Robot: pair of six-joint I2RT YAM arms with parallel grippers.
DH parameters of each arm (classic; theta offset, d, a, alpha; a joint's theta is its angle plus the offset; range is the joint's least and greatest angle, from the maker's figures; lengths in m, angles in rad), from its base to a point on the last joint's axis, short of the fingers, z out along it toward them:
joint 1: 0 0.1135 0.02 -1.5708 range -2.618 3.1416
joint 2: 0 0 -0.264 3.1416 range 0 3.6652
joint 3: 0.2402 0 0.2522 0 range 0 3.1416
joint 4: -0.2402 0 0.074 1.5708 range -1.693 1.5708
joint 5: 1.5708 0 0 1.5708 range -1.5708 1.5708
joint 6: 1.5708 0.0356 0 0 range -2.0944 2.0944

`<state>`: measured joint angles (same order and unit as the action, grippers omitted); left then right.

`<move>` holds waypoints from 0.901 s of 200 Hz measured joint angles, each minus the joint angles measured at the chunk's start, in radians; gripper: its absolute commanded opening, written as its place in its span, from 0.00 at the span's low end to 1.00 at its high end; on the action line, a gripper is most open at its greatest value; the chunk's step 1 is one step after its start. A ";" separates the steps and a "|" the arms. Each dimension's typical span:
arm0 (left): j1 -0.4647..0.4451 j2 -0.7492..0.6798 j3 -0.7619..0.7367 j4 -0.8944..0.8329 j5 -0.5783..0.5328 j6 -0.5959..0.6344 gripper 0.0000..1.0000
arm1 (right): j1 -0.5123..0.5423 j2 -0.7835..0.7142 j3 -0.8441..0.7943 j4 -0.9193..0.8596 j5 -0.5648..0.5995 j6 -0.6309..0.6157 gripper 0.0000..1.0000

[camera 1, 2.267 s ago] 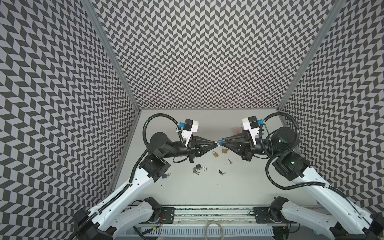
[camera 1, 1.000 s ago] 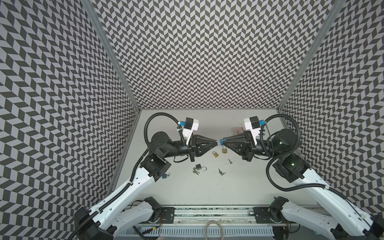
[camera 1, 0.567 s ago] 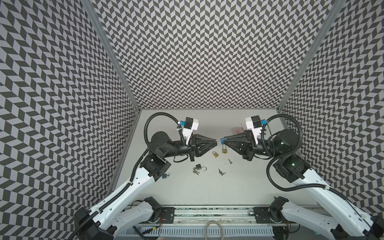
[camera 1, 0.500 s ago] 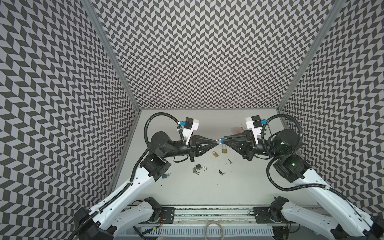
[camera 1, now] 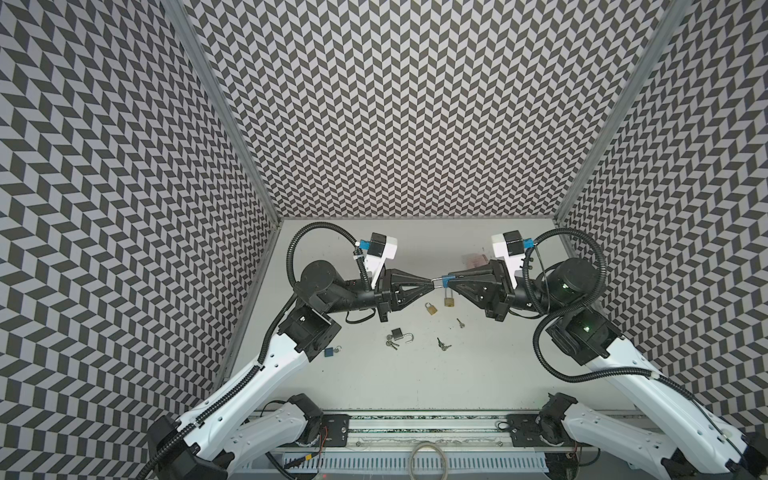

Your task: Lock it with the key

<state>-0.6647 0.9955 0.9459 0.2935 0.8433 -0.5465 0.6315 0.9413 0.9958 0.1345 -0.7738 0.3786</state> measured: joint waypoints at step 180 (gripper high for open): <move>0.089 -0.047 -0.023 0.007 0.023 -0.019 0.65 | 0.018 -0.016 -0.061 0.005 0.040 0.034 0.00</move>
<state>-0.5755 0.9489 0.9226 0.3008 0.8658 -0.5659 0.6495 0.9257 0.9352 0.1394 -0.7341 0.4129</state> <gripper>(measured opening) 0.535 0.099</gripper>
